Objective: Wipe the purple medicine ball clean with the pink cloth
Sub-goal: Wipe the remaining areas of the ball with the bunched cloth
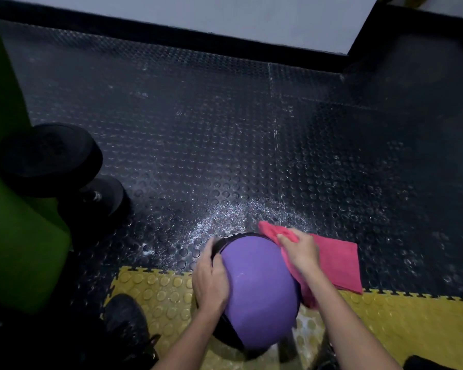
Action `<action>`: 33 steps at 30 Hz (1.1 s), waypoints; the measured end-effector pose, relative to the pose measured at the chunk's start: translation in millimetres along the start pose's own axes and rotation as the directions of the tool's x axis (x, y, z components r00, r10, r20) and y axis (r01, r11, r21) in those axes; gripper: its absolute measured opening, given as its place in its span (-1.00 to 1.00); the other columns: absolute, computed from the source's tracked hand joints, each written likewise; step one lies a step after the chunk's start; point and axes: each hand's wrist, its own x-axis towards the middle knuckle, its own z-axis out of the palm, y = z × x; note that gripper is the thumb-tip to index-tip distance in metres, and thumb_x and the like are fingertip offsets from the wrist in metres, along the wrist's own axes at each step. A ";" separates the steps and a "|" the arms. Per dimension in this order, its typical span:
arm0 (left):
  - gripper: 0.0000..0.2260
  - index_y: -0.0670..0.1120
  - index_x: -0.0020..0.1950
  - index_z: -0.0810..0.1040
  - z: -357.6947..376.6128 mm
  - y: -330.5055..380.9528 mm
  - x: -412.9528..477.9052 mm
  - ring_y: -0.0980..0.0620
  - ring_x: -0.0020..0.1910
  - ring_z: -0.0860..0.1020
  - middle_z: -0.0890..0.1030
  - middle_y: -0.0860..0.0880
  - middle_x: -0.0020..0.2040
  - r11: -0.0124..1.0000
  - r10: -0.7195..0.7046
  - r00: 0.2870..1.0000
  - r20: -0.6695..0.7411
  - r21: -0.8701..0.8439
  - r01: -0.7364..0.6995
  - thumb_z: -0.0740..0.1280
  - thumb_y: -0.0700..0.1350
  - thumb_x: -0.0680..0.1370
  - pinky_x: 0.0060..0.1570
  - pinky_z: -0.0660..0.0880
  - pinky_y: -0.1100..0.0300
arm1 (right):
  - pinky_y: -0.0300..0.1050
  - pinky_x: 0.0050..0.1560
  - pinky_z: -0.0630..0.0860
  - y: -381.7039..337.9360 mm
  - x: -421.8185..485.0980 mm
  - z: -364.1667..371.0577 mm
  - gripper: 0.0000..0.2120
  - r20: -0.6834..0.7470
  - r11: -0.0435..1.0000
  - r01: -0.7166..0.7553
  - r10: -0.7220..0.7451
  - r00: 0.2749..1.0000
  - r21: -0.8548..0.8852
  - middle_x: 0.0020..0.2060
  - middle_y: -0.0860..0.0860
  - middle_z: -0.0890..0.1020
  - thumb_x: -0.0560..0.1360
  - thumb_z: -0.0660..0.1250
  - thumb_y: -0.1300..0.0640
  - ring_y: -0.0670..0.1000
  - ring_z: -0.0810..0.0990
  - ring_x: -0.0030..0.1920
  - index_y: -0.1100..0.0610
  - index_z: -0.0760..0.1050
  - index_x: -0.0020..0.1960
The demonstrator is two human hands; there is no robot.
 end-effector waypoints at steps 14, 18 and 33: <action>-0.70 0.09 0.34 0.46 -10.0 -13.8 4.2 0.09 0.38 0.35 0.42 0.10 0.39 0.995 0.073 0.983 0.169 0.057 -0.084 0.13 -0.04 0.64 0.35 0.21 0.19 | -0.14 -0.01 0.42 21.5 -27.2 2.9 -0.76 -0.148 0.999 -0.007 0.014 0.989 0.045 0.00 0.07 0.65 0.45 0.36 0.09 0.10 0.58 0.03 0.08 0.58 0.10; -0.71 0.11 0.27 0.53 5.3 -4.4 10.8 -0.02 0.33 0.41 0.45 0.04 0.38 0.991 -0.016 0.993 0.115 0.137 0.000 0.14 -0.05 0.61 0.29 0.32 0.11 | -0.31 0.00 0.34 -1.0 -85.3 25.4 -0.81 -0.238 0.917 0.388 -0.400 0.885 -0.095 -0.03 -0.03 0.62 0.39 0.39 0.20 -0.04 0.55 -0.06 0.06 0.60 0.00; -0.66 0.13 0.39 0.39 31.2 7.3 11.4 0.07 0.43 0.28 0.35 0.11 0.44 0.962 0.099 0.957 0.273 0.218 -0.162 0.04 0.00 0.64 0.40 0.21 0.08 | -0.26 0.11 0.36 9.9 -90.5 19.2 -0.75 -0.240 0.927 0.367 -0.374 0.896 -0.077 0.01 -0.01 0.62 0.36 0.39 0.27 0.03 0.58 0.04 0.08 0.61 0.03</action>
